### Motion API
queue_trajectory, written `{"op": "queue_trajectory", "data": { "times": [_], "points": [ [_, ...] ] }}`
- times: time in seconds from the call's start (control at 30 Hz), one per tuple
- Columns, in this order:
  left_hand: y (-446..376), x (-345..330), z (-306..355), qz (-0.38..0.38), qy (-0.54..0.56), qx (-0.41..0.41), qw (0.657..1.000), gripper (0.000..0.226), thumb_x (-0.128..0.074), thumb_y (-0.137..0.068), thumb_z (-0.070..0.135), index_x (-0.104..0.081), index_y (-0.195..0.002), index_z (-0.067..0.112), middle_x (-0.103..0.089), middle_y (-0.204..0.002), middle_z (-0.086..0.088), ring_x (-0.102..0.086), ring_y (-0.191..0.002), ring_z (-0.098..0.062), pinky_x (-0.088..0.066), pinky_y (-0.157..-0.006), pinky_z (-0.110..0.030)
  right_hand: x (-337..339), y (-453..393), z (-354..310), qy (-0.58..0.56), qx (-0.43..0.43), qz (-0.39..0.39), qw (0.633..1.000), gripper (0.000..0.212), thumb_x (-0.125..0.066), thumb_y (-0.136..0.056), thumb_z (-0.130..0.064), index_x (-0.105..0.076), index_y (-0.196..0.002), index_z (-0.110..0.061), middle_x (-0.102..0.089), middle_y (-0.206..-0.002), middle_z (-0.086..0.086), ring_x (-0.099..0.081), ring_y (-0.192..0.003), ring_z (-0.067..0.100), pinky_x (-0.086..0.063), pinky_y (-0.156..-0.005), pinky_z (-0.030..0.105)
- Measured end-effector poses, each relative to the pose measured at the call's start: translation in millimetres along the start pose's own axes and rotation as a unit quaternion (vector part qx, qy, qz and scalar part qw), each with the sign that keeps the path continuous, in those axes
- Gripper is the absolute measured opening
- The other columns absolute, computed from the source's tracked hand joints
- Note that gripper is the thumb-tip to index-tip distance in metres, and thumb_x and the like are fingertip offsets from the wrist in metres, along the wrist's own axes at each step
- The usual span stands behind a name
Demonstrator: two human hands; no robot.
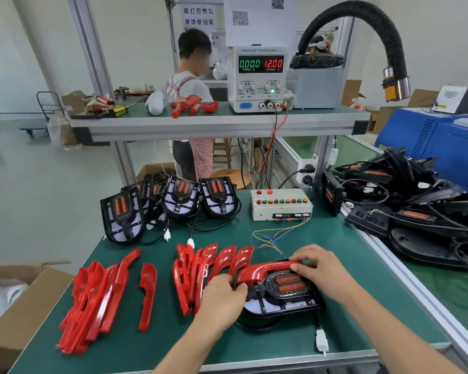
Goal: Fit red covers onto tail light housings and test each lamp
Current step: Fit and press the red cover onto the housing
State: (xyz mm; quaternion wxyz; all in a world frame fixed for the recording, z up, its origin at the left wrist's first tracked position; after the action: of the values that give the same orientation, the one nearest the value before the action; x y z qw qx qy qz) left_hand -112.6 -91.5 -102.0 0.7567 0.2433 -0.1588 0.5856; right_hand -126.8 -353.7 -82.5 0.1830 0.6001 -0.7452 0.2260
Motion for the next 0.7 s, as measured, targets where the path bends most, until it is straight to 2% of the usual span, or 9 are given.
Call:
{"op": "queue_trajectory", "data": {
  "times": [0.1, 0.23, 0.3, 0.4, 0.5, 0.57, 0.67, 0.7],
  "points": [
    [2.8, -3.5, 6.6, 0.004, 0.032, -0.016, 0.999, 0.016, -0.063, -0.095, 0.023, -0.073, -0.090, 0.013, -0.076, -0.086, -0.010, -0.059, -0.068, -0.012, -0.042, -0.058, -0.016, 1.3, 3.1, 2.6, -0.007, 0.012, 0.007, 1.000, 0.018, -0.084, -0.082, -0.019, -0.080, -0.087, -0.036, -0.066, -0.101, -0.016, -0.066, -0.088, 0.005, -0.050, -0.087, 0.022],
    [7.8, -11.7, 15.6, -0.010, 0.103, -0.029, 0.994, 0.013, -0.064, -0.092, 0.011, -0.075, -0.093, 0.017, -0.077, -0.095, -0.010, -0.069, -0.081, -0.020, -0.052, -0.077, -0.028, 7.9, 9.7, 5.3, -0.012, 0.027, 0.019, 0.999, 0.027, -0.082, -0.085, -0.022, -0.077, -0.091, -0.047, -0.063, -0.103, -0.023, -0.066, -0.089, 0.003, -0.046, -0.080, 0.009],
    [9.8, -16.4, 17.2, -0.023, 0.140, -0.030, 0.989, 0.023, -0.063, -0.089, 0.003, -0.075, -0.095, 0.021, -0.079, -0.095, -0.002, -0.073, -0.095, -0.020, -0.055, -0.087, -0.028, 10.3, 12.0, 6.6, -0.022, 0.032, 0.024, 0.999, 0.029, -0.082, -0.085, -0.021, -0.077, -0.092, -0.048, -0.063, -0.104, -0.022, -0.067, -0.090, 0.004, -0.046, -0.080, 0.007],
    [10.1, -21.8, 17.5, -0.039, 0.181, -0.037, 0.982, 0.039, -0.061, -0.085, -0.004, -0.074, -0.101, 0.028, -0.078, -0.099, 0.012, -0.071, -0.099, -0.007, -0.051, -0.082, -0.015, 13.2, 13.9, 7.2, -0.033, 0.040, 0.033, 0.998, 0.027, -0.081, -0.085, -0.019, -0.079, -0.093, -0.045, -0.064, -0.103, -0.019, -0.067, -0.091, 0.006, -0.046, -0.082, 0.008],
    [7.4, -26.3, 17.2, -0.052, 0.211, -0.041, 0.975, 0.050, -0.059, -0.086, -0.007, -0.069, -0.112, 0.034, -0.075, -0.105, 0.020, -0.068, -0.103, 0.002, -0.046, -0.084, -0.012, 17.8, 16.8, 9.6, -0.034, 0.041, 0.043, 0.998, 0.024, -0.080, -0.086, -0.020, -0.080, -0.094, -0.042, -0.063, -0.102, -0.019, -0.066, -0.093, 0.004, -0.045, -0.083, 0.008],
    [4.4, -30.9, 16.5, -0.056, 0.245, -0.038, 0.967, 0.046, -0.062, -0.091, -0.004, -0.067, -0.117, 0.034, -0.075, -0.108, 0.019, -0.067, -0.107, 0.001, -0.047, -0.091, -0.017, 21.0, 18.9, 10.9, -0.036, 0.041, 0.049, 0.997, 0.024, -0.080, -0.086, -0.017, -0.081, -0.092, -0.040, -0.063, -0.101, -0.020, -0.066, -0.092, 0.003, -0.044, -0.082, 0.006],
    [-0.3, -37.1, 16.3, -0.043, 0.302, -0.015, 0.952, 0.017, -0.061, -0.102, 0.024, -0.068, -0.115, 0.033, -0.075, -0.111, 0.013, -0.066, -0.115, -0.011, -0.047, -0.108, -0.036, 26.0, 21.5, 12.0, -0.037, 0.042, 0.060, 0.997, 0.026, -0.080, -0.086, -0.014, -0.079, -0.092, -0.040, -0.065, -0.101, -0.021, -0.065, -0.093, 0.001, -0.043, -0.082, 0.005],
    [-1.6, -38.8, 16.9, -0.038, 0.314, -0.008, 0.949, 0.014, -0.057, -0.104, 0.033, -0.069, -0.113, 0.032, -0.075, -0.112, 0.010, -0.065, -0.117, -0.016, -0.046, -0.111, -0.040, 27.0, 22.1, 12.3, -0.037, 0.043, 0.063, 0.996, 0.026, -0.080, -0.086, -0.013, -0.080, -0.093, -0.039, -0.066, -0.101, -0.021, -0.065, -0.095, 0.001, -0.043, -0.083, 0.005]
  ]
}}
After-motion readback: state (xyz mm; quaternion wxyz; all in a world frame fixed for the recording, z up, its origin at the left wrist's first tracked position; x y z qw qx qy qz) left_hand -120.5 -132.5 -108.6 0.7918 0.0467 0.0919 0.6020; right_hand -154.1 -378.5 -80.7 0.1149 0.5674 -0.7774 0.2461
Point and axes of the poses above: each hand's wrist, its own y-axis away from the middle knuckle, its own x-axis out of the back of the hand, z = x × y, the point moved 10 cm from there along -y, towards the middle knuckle
